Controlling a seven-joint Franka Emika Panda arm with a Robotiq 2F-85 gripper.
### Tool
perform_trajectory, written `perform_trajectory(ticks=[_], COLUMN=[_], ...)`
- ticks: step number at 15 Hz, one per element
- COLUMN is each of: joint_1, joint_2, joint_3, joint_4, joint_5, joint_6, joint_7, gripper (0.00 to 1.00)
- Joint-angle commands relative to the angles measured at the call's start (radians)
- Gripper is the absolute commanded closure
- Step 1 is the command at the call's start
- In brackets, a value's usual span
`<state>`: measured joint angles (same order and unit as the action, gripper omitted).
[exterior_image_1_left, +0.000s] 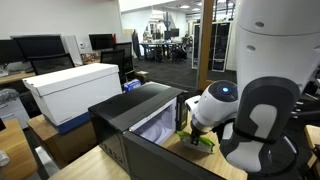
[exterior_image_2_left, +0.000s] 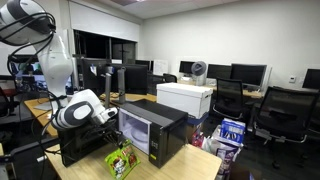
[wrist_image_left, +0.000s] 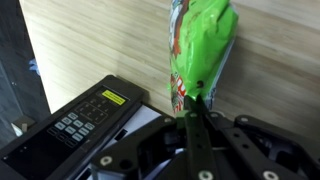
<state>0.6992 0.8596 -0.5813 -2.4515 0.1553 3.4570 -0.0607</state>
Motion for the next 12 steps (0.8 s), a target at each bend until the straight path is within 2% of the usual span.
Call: perform_trajectory(ticks=[1,4,8,12], joint_1=[0.055,0.085,0.091,0.175], joint_2=[-0.07,-0.09,-0.112,-0.093], joint_3=[-0.02,-0.034,-0.058,-0.152], joint_4=[-0.022,0.005,0.035,0.081], joint_5=[0.002,-0.009,-0.006,0.014], joint_6=[0.0,-0.001,-0.001,-0.001], joint_7=[-0.083,-0.118,-0.138,-0.165], gripper=[1.0,1.0,1.0,1.0])
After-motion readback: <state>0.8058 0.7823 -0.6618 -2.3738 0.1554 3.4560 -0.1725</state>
